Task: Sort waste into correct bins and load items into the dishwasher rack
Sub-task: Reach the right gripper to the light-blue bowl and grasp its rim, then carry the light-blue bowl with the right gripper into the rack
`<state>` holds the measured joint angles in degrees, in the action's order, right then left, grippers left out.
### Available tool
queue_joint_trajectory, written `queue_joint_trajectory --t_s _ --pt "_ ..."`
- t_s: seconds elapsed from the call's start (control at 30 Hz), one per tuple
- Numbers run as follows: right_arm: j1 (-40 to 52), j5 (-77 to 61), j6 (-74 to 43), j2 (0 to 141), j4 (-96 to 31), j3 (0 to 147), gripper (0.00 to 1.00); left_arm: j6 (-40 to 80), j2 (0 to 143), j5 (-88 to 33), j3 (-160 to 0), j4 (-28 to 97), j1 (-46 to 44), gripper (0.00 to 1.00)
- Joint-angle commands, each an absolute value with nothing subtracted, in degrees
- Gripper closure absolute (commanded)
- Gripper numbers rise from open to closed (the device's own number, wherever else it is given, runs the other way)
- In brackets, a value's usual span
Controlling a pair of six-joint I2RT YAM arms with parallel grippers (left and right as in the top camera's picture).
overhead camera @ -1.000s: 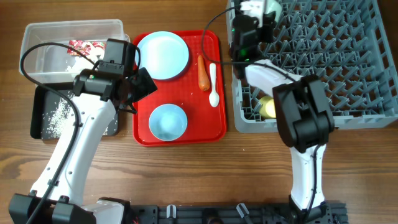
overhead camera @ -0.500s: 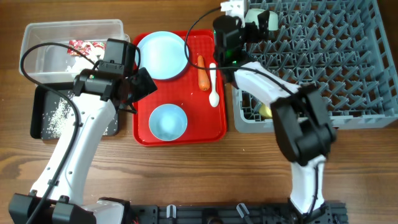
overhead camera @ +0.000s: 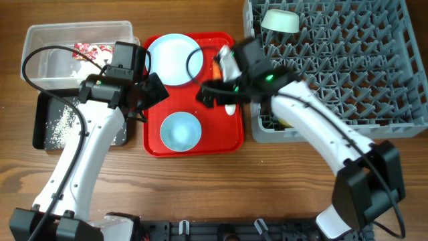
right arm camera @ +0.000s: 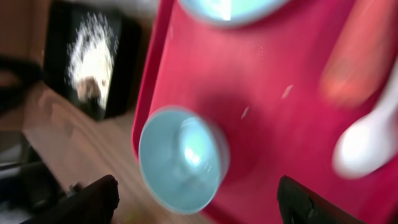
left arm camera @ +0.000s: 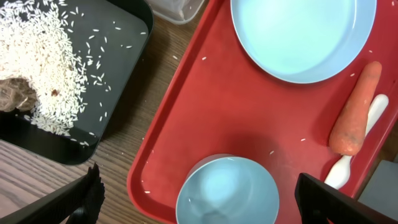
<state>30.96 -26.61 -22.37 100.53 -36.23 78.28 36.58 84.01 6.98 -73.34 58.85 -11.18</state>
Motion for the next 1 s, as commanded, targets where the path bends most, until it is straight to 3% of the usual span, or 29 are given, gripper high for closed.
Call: queue_joint_trajectory --t_s 0.0,0.1,0.37,0.47,0.57,0.63,0.83,0.93,0.97 --pt "36.71 -23.83 -38.3 100.42 -32.05 71.05 0.2 36.71 84.36 6.92 -73.12 58.7 -11.11 0.0" --pt "39.72 -17.47 -42.89 101.19 -28.34 67.33 0.27 36.71 84.36 6.92 -73.12 58.7 -11.11 0.0" --pt "42.68 -11.66 -49.28 106.76 -21.32 63.94 0.61 36.71 84.36 6.92 -73.12 58.7 -11.11 0.0" --pt "42.7 -12.03 -51.27 108.25 -20.97 63.94 0.63 36.71 84.36 6.92 -73.12 58.7 -11.11 0.0" --pt "42.68 -12.01 -51.46 108.38 -20.95 63.94 0.78 36.71 84.36 6.92 -73.12 58.7 -11.11 0.0" --pt "42.68 -12.29 -51.44 108.14 -20.53 63.96 0.95 36.71 84.36 6.94 -73.12 58.7 -11.11 0.0" --pt "38.68 -10.76 -46.15 97.56 -22.22 65.47 0.96 36.71 84.36 6.92 -73.12 58.7 -11.11 0.0" --pt "30.85 -2.28 -44.73 83.35 -24.05 65.67 0.96 36.71 84.36 6.94 -73.12 58.7 -11.11 0.0" --pt "27.14 6.87 -44.73 77.58 -24.21 65.67 0.96 36.71 84.36 6.94 -73.12 58.7 -11.11 0.0"
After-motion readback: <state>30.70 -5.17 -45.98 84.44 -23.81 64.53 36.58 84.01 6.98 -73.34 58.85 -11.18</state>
